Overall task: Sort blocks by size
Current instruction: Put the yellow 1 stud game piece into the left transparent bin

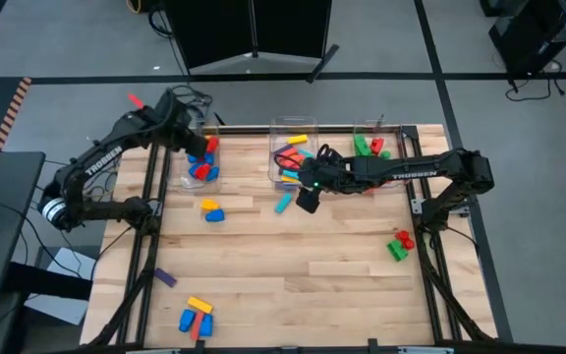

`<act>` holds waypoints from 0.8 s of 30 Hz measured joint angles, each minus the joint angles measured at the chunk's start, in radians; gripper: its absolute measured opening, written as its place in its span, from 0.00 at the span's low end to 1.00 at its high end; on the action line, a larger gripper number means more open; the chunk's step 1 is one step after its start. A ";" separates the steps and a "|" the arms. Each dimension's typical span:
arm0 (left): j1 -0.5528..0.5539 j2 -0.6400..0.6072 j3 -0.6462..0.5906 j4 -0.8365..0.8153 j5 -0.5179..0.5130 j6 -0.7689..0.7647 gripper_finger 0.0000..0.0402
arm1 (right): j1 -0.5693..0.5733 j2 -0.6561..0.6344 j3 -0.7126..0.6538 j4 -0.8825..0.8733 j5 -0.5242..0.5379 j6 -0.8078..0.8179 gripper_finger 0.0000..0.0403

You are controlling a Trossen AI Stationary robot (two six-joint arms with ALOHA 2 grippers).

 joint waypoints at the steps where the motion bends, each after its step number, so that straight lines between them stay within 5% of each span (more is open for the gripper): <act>1: 0.000 0.000 -0.020 0.001 0.000 0.000 0.37 | 0.000 0.000 -0.002 0.016 0.000 -0.002 0.86; 24: -0.001 0.012 -0.244 0.055 -0.051 0.024 0.41 | 0.022 0.000 -0.002 0.110 -0.034 0.083 0.85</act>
